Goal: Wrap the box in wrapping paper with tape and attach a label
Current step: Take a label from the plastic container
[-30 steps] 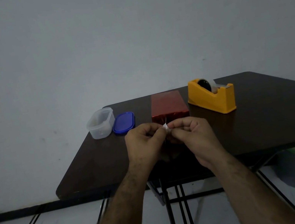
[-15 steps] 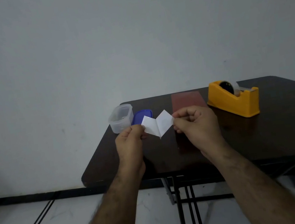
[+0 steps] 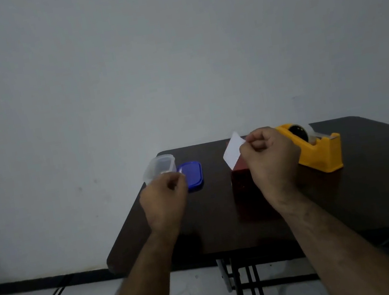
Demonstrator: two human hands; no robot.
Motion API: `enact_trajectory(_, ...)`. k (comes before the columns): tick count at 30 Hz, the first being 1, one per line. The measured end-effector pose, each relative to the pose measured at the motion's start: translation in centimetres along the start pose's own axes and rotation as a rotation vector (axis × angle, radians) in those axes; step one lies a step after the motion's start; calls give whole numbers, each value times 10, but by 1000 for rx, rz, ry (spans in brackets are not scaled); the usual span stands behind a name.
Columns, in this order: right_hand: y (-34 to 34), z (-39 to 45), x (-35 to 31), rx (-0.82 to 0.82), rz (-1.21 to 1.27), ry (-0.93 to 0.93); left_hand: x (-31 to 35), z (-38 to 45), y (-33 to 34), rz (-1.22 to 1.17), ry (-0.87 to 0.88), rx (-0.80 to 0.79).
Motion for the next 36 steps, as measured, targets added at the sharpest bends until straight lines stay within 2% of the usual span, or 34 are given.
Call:
enact_trajectory(2,3,-2,-8,30,-55,-148,19,-3,23,88,108,-232)
enact_trajectory(4,7,-4,-12,42,-147,-319,28,-3,37,35,131,-329)
enact_trajectory(5,8,-6,-15,54,-217,-428,31,-1,39,-75,102,-326)
enact_trajectory(7,12,-12,-21,99,-369,-693,34,8,39,-517,-59,-299)
enact_trajectory(9,15,-19,-28,107,-435,-922,51,17,39,-970,-195,-363)
enact_trajectory(10,16,-20,-32,98,-440,-1004,62,22,36,-1061,-204,-391)
enact_trajectory(12,16,-20,-38,60,-453,-1085,80,27,24,-1032,-155,-380)
enact_trajectory(16,16,-12,-42,36,-478,-1171,88,32,13,-923,-120,-251)
enact_trajectory(20,19,-9,-46,9,-510,-1255,84,38,18,-883,-133,-254)
enact_trajectory(24,23,-6,-41,-26,-526,-1258,78,44,18,-857,-154,-254)
enact_trajectory(26,23,-2,-31,-41,-508,-1187,75,49,19,-826,-157,-233)
enact_trajectory(28,24,9,-23,-86,-431,-997,74,52,19,-852,-159,-176)
enact_trajectory(29,24,19,-20,-119,-341,-829,74,54,20,-888,-161,-146)
enact_trajectory(31,26,35,-12,-201,-69,-365,79,52,26,-1005,-183,-84)
enact_trajectory(34,50,43,1,-378,557,288,87,50,43,-1205,-231,-35)
enact_trajectory(36,62,44,-4,-450,825,523,94,48,56,-1299,-258,-49)
Point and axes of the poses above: each hand's wrist, its own z-axis towards the middle knuckle, its own y-axis out of the palm, x = y × z, the point moved 6 cm from there along z, towards the middle knuckle, and after that the axes turned 12 degrees about -x, right-handed, at the moved point
